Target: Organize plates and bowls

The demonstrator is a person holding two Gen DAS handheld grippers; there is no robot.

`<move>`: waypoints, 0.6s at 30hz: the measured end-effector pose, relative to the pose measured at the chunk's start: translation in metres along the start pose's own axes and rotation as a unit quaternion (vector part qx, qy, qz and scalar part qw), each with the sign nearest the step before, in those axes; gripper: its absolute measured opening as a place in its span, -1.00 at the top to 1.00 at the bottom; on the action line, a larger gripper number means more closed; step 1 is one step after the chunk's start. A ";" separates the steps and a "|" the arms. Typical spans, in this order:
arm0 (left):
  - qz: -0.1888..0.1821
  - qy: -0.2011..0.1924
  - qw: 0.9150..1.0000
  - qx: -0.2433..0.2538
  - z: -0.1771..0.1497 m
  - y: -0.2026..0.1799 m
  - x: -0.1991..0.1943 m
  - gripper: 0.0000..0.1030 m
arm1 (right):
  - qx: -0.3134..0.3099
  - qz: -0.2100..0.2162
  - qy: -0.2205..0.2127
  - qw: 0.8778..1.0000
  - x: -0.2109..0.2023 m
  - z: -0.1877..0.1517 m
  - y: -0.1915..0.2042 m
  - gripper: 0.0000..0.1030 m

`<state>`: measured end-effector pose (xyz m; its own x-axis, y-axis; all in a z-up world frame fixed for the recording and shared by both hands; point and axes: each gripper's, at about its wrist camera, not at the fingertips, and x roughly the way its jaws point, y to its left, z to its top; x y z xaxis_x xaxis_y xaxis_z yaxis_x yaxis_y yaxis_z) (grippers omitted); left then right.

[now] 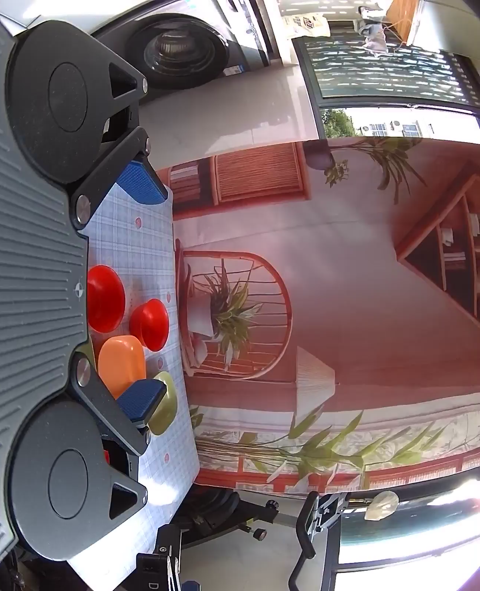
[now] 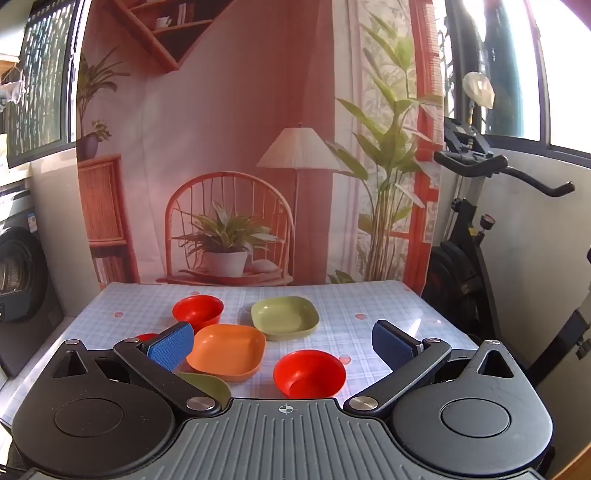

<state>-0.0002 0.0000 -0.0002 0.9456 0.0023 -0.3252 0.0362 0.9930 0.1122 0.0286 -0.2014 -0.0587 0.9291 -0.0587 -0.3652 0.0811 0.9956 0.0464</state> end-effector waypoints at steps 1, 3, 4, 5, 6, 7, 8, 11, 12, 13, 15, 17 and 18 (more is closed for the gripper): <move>0.000 0.000 1.000 0.000 0.000 0.000 0.000 -0.97 | 0.001 0.001 0.001 1.000 0.000 0.000 0.000 -0.99; 0.001 -0.001 1.000 0.000 0.000 0.000 0.000 -0.97 | 0.003 0.002 0.001 1.000 0.000 0.000 0.000 -0.99; 0.001 -0.001 1.000 0.000 0.000 0.001 0.000 -0.97 | 0.002 0.002 0.001 1.000 0.000 0.000 0.000 -0.99; 0.000 0.000 1.000 -0.001 0.000 0.001 0.001 -0.97 | 0.001 0.002 0.000 1.000 0.000 0.000 0.000 -0.99; 0.001 -0.001 1.000 0.000 0.000 0.001 0.001 -0.97 | 0.001 0.002 0.000 1.000 -0.001 0.000 0.000 -0.99; 0.000 0.000 1.000 0.000 0.001 0.002 0.001 -0.97 | 0.000 0.002 0.000 1.000 -0.001 0.000 0.000 -0.99; 0.000 0.000 1.000 0.000 0.003 0.002 0.000 -0.97 | 0.003 0.002 0.002 1.000 0.000 0.000 -0.001 -0.99; 0.000 0.002 1.000 -0.001 0.004 0.001 0.001 -0.97 | 0.003 0.002 0.002 1.000 0.000 0.000 -0.001 -0.99; 0.000 0.002 1.000 -0.002 0.004 0.002 0.001 -0.97 | 0.003 0.002 0.002 1.000 0.000 0.000 -0.001 -0.99; 0.001 0.002 1.000 -0.001 0.004 0.001 0.000 -0.97 | 0.002 0.002 0.002 1.000 0.000 0.000 -0.001 -0.99; 0.002 0.002 1.000 0.000 0.002 0.000 0.000 -0.97 | 0.003 0.002 0.002 1.000 0.000 0.000 -0.001 -0.99; 0.002 0.002 1.000 0.000 0.002 0.000 0.001 -0.97 | 0.003 0.001 0.003 1.000 0.000 0.000 -0.001 -0.99; 0.002 0.002 1.000 0.000 0.002 0.000 0.001 -0.97 | 0.003 0.001 0.002 1.000 0.000 0.000 -0.001 -0.99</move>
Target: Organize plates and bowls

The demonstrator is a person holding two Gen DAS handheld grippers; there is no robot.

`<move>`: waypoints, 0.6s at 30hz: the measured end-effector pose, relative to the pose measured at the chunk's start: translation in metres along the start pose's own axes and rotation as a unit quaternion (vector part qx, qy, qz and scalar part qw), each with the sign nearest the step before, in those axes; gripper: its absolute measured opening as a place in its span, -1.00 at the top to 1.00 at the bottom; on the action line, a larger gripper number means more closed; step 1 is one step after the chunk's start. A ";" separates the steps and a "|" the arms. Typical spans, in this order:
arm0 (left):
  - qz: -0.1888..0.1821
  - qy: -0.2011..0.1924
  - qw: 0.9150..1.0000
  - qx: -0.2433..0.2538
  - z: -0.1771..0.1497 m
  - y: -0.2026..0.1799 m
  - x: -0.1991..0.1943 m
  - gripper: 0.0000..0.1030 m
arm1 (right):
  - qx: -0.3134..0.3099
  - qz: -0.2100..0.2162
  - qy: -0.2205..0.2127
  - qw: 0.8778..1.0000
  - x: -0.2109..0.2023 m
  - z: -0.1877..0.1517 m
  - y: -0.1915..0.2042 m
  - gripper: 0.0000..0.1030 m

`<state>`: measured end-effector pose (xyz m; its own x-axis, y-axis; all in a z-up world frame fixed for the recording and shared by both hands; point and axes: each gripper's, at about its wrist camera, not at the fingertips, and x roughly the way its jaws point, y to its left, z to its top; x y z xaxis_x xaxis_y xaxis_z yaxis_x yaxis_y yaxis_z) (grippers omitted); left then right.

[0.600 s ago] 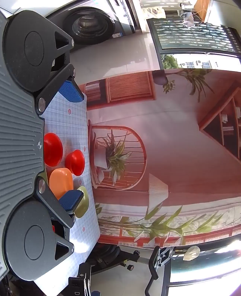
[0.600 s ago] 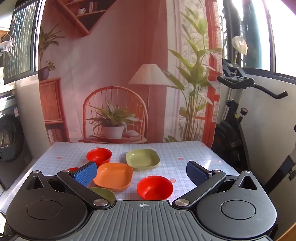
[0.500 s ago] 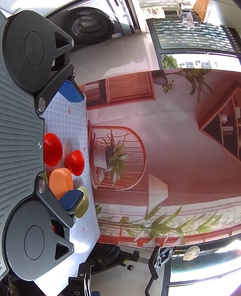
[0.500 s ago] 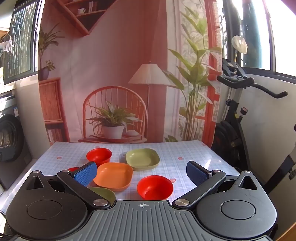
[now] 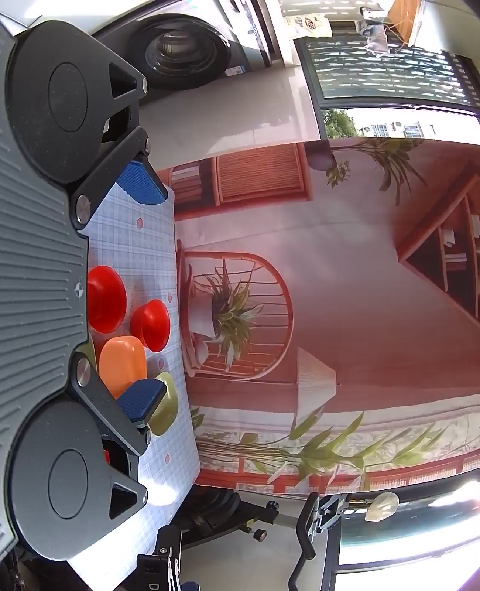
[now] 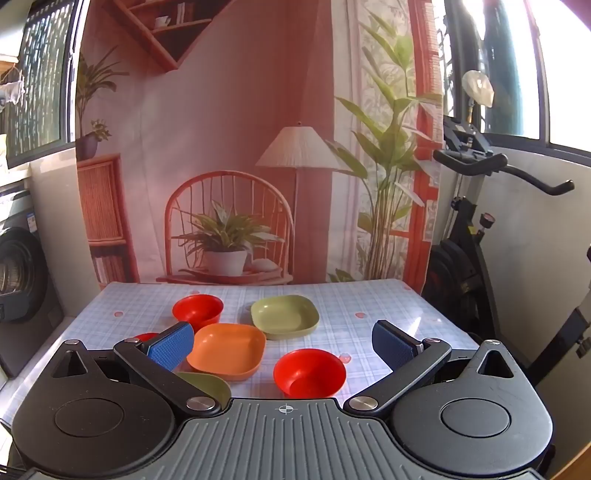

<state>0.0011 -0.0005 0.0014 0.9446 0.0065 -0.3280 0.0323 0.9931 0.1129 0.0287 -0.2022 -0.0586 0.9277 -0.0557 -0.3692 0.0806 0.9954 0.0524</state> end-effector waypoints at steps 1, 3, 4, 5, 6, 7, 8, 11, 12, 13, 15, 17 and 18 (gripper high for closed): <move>0.000 0.000 1.000 0.000 0.000 0.000 0.000 -0.97 | 0.000 0.000 0.000 1.000 0.000 0.000 0.000 -0.99; 0.000 0.000 1.000 0.000 0.000 0.000 0.000 -0.97 | 0.000 0.000 0.000 1.000 0.000 0.000 0.000 -0.99; 0.000 0.000 1.000 0.000 0.000 0.000 0.000 -0.97 | 0.000 0.000 0.000 1.000 0.000 0.000 0.000 -0.99; 0.000 0.000 1.000 0.000 0.000 0.000 0.000 -0.97 | 0.000 0.000 0.000 1.000 0.000 0.000 0.000 -0.99; 0.001 0.000 1.000 0.000 0.000 0.000 0.000 -0.97 | 0.000 0.000 0.000 1.000 0.000 0.000 0.000 -0.99; 0.001 -0.001 1.000 0.000 0.000 0.000 0.000 -0.97 | 0.000 0.000 0.000 1.000 0.000 0.000 0.000 -0.99; 0.001 -0.001 1.000 0.000 0.000 0.001 0.000 -0.97 | 0.000 0.000 0.000 1.000 0.000 0.000 0.000 -0.99; 0.002 -0.002 1.000 -0.001 0.001 0.001 0.000 -0.97 | 0.000 0.000 0.000 1.000 0.000 -0.001 -0.001 -0.99; 0.002 -0.001 1.000 -0.001 0.001 0.001 0.000 -0.97 | 0.001 -0.001 0.000 1.000 0.000 0.000 -0.001 -0.99; 0.003 -0.002 1.000 -0.001 0.002 0.001 0.000 -0.97 | 0.001 -0.002 -0.001 1.000 0.000 0.000 -0.001 -0.99; 0.003 -0.003 1.000 -0.002 0.002 0.001 0.000 -0.97 | 0.003 -0.002 -0.001 1.000 -0.001 0.000 -0.001 -0.99; 0.004 -0.004 1.000 -0.001 0.002 0.000 0.000 -0.97 | 0.002 -0.003 -0.003 1.000 0.000 0.001 -0.001 -0.99; 0.004 -0.004 1.000 -0.001 0.000 -0.001 0.000 -0.97 | 0.002 -0.003 -0.003 1.000 0.000 0.001 -0.001 -0.99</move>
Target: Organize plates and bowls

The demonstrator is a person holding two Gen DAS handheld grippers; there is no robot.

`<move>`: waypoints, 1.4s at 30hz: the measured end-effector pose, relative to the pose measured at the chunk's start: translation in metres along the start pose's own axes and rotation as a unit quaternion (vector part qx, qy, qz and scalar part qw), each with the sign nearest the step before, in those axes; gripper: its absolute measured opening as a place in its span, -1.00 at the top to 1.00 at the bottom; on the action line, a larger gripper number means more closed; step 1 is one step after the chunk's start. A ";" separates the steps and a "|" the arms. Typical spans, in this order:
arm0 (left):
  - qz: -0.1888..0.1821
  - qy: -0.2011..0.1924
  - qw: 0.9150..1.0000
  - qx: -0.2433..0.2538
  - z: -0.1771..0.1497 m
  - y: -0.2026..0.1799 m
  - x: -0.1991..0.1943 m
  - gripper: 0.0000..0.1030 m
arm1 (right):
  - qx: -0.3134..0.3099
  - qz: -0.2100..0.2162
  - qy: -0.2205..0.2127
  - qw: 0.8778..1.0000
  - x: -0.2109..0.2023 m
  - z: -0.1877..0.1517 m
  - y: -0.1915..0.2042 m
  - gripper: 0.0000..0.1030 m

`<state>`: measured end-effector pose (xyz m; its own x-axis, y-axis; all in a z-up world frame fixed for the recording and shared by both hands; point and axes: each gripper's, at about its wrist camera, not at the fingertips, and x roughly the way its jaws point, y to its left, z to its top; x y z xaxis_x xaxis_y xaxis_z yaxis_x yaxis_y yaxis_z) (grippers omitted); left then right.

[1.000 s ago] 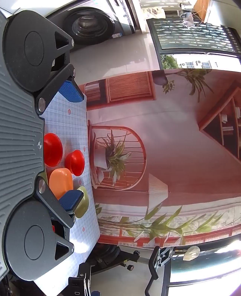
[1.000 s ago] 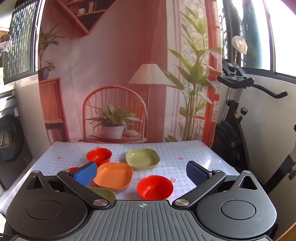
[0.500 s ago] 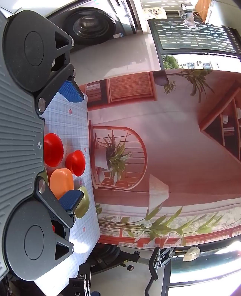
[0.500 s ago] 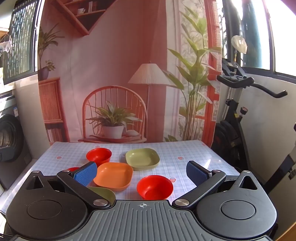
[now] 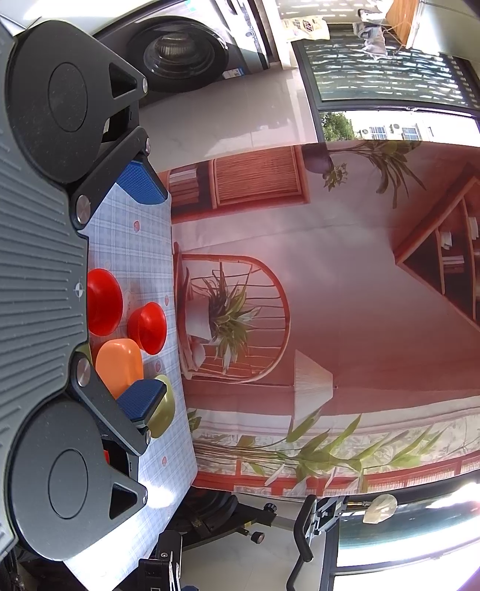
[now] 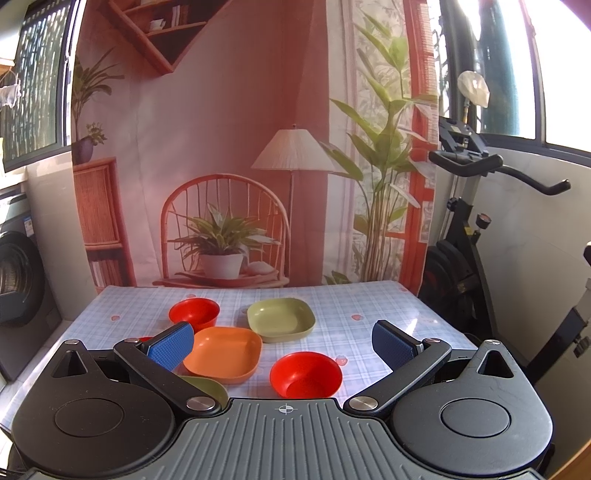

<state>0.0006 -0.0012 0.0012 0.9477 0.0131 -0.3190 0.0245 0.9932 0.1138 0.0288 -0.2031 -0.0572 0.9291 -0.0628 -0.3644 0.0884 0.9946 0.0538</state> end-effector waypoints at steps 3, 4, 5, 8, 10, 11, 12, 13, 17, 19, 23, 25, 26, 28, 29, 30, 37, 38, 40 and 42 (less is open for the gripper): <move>-0.001 0.001 1.000 0.000 -0.001 0.000 0.000 -0.97 | 0.000 0.001 0.001 1.000 0.000 0.000 0.000 -0.99; -0.001 0.002 1.000 -0.001 -0.001 0.000 0.000 -0.97 | 0.000 0.002 0.001 1.000 0.003 -0.002 -0.001 -0.99; -0.001 0.002 1.000 -0.001 -0.002 0.000 0.000 -0.97 | 0.000 0.003 0.002 1.000 0.003 -0.003 -0.002 -0.99; -0.001 0.003 1.000 -0.003 -0.001 0.001 0.000 -0.97 | 0.000 0.003 0.002 1.000 0.003 -0.003 -0.002 -0.99; -0.001 0.003 1.000 -0.003 0.000 0.002 0.000 -0.97 | 0.000 0.003 0.002 1.000 0.003 -0.003 -0.001 -0.99; -0.001 0.003 1.000 -0.003 0.000 0.002 0.000 -0.97 | 0.000 0.003 0.002 1.000 0.002 -0.002 -0.001 -0.99; -0.001 0.003 1.000 -0.003 0.000 0.002 0.000 -0.97 | 0.000 0.004 0.002 1.000 0.003 -0.003 -0.001 -0.99; -0.001 0.003 1.000 -0.003 0.000 0.002 0.000 -0.97 | 0.000 0.004 0.003 1.000 0.002 -0.002 -0.001 -0.99; -0.001 0.004 1.000 -0.004 0.001 0.002 0.001 -0.97 | 0.001 0.004 0.003 1.000 -0.001 -0.001 -0.001 -0.99; -0.001 0.004 1.000 -0.003 0.001 0.002 0.001 -0.97 | 0.001 0.003 0.002 1.000 -0.001 -0.001 -0.001 -0.99; 0.000 0.005 1.000 -0.003 0.001 0.002 0.001 -0.97 | 0.001 0.004 0.003 1.000 -0.001 -0.001 -0.001 -0.99; 0.000 0.005 1.000 -0.004 0.001 0.002 0.001 -0.97 | 0.001 0.004 0.003 1.000 -0.001 -0.001 -0.002 -0.99; 0.000 0.005 1.000 -0.004 0.001 0.002 0.001 -0.97 | 0.001 0.004 0.003 1.000 -0.001 -0.001 -0.002 -0.99; 0.000 0.005 1.000 -0.003 0.001 0.002 0.001 -0.97 | 0.002 0.004 0.003 1.000 -0.001 -0.001 -0.002 -0.99; 0.000 0.005 1.000 -0.003 0.001 0.002 0.001 -0.97 | 0.002 0.004 0.003 1.000 -0.001 -0.001 -0.002 -0.99; 0.000 0.005 1.000 -0.004 0.001 0.002 0.001 -0.97 | 0.002 0.004 0.003 1.000 -0.001 -0.001 -0.002 -0.99; 0.001 0.005 1.000 -0.004 0.001 0.002 0.000 -0.97 | 0.002 0.004 0.003 1.000 -0.001 -0.001 -0.002 -0.99; 0.001 0.005 1.000 -0.004 0.001 0.002 0.000 -0.97 | 0.002 0.004 0.003 1.000 -0.001 -0.001 -0.002 -0.99; 0.001 0.006 1.000 -0.005 0.001 0.002 0.001 -0.97 | 0.002 0.004 0.003 1.000 -0.001 -0.001 -0.002 -0.99; 0.001 0.006 1.000 -0.005 0.001 0.001 0.001 -0.97 | 0.002 0.004 0.003 1.000 -0.001 -0.001 -0.002 -0.99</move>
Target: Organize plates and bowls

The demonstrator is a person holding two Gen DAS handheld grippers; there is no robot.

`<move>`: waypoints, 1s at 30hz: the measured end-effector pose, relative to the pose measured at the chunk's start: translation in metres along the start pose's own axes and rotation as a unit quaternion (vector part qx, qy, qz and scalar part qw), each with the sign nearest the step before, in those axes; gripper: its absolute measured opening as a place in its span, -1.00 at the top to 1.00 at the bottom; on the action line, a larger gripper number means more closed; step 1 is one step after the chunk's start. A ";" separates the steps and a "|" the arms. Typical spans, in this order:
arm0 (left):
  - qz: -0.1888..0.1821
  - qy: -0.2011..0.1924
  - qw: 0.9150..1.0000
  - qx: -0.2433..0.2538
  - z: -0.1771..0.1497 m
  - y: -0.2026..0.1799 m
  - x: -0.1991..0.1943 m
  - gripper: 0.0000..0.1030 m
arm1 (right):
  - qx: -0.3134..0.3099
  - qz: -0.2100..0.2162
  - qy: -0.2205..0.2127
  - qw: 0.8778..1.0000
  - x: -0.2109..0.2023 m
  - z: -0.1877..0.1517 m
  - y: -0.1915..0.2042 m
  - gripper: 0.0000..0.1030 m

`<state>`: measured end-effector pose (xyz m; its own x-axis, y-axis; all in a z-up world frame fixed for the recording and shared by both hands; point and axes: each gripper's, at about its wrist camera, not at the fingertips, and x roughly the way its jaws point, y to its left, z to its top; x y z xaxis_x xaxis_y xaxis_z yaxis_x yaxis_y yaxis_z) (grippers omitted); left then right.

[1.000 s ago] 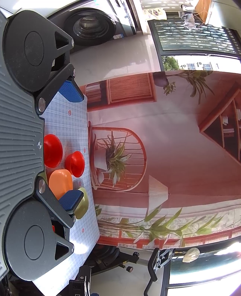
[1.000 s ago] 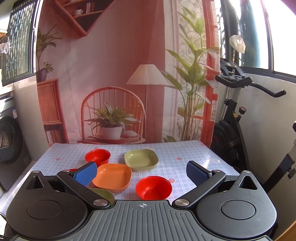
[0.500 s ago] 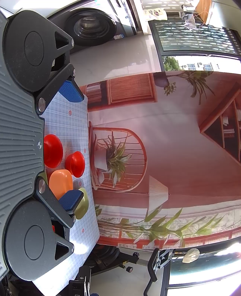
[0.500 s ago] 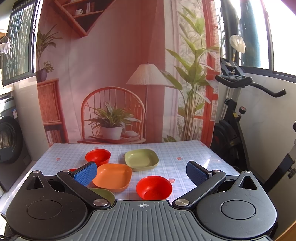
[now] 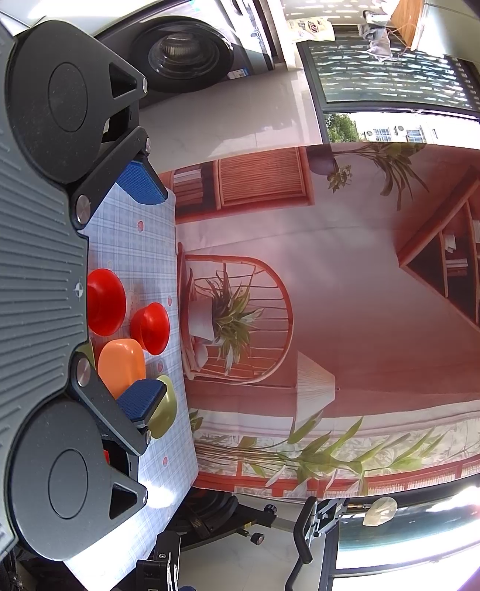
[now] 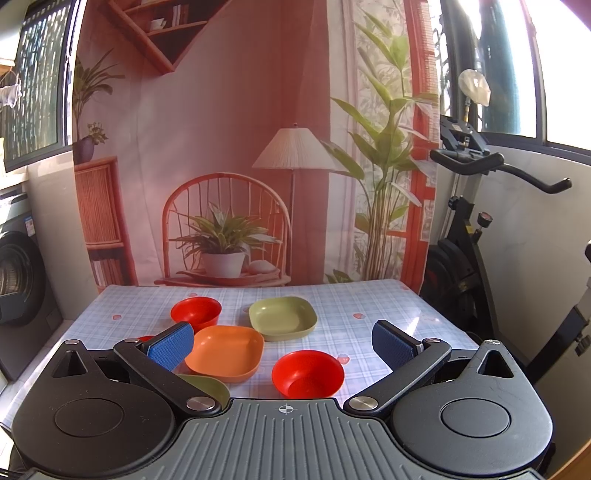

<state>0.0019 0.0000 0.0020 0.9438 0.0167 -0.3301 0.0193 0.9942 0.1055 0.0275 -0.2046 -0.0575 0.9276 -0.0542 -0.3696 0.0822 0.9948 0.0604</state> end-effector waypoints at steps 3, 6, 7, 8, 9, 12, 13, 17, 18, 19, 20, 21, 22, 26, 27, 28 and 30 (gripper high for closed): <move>0.004 0.000 1.000 0.000 0.000 0.000 0.000 -0.97 | 0.000 0.000 0.001 1.000 0.000 0.000 0.000 -0.99; 0.009 -0.001 1.000 -0.006 0.000 0.001 -0.001 -0.97 | 0.001 -0.001 0.000 1.000 0.000 0.001 0.000 -0.99; 0.009 0.000 1.000 -0.008 0.001 0.002 0.000 -0.97 | 0.002 0.000 0.001 1.000 0.000 0.002 -0.001 -0.99; 0.009 0.001 1.000 -0.009 0.001 0.003 0.000 -0.97 | 0.003 0.000 0.001 1.000 0.000 0.001 -0.001 -0.99; 0.009 0.003 1.000 -0.011 0.002 0.004 0.002 -0.97 | 0.003 0.002 0.002 1.000 0.001 0.002 -0.001 -0.99; 0.012 0.008 1.000 -0.014 0.003 0.007 0.009 -0.97 | 0.009 0.015 0.006 1.000 0.005 0.002 -0.002 -0.99; 0.016 0.009 1.000 -0.013 0.004 0.008 0.012 -0.97 | 0.014 0.021 0.008 1.000 0.009 0.002 -0.004 -0.99; 0.032 0.007 0.999 0.001 0.004 0.010 0.027 -0.97 | 0.027 0.044 0.006 0.999 0.025 0.003 -0.013 -0.99; 0.033 0.010 0.999 0.002 0.005 0.012 0.033 -0.97 | 0.021 0.043 0.003 0.999 0.031 0.003 -0.013 -0.99; 0.033 0.014 0.999 0.001 0.006 0.013 0.038 -0.97 | 0.014 0.042 0.000 0.999 0.036 0.003 -0.013 -0.98; 0.032 0.019 0.999 -0.002 0.007 0.016 0.045 -0.96 | 0.005 0.044 -0.001 0.999 0.043 0.004 -0.012 -0.98; 0.032 0.022 0.999 -0.006 0.009 0.019 0.050 -0.96 | 0.000 0.047 0.001 0.999 0.050 0.005 -0.012 -0.97; 0.032 0.024 0.999 -0.008 0.010 0.020 0.056 -0.96 | -0.003 0.052 0.005 0.999 0.059 0.006 -0.011 -0.96; 0.031 0.029 0.999 -0.011 0.020 0.026 0.081 -0.90 | -0.008 0.064 0.015 0.998 0.092 0.014 -0.007 -0.89; 0.031 0.029 0.999 -0.011 0.022 0.026 0.086 -0.83 | -0.008 0.064 0.016 0.998 0.100 0.016 -0.006 -0.87; 0.029 0.033 0.999 -0.010 0.024 0.027 0.093 -0.78 | -0.008 0.064 0.017 0.998 0.107 0.018 -0.004 -0.84; 0.027 0.042 0.999 -0.010 0.025 0.027 0.106 -0.77 | -0.008 0.072 0.020 0.997 0.124 0.020 0.001 -0.76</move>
<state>0.1105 0.0261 -0.0062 0.9123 0.0775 -0.4020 -0.0377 0.9936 0.1061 0.1504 -0.2119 -0.0847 0.9142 0.0916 -0.3948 -0.0561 0.9934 0.1005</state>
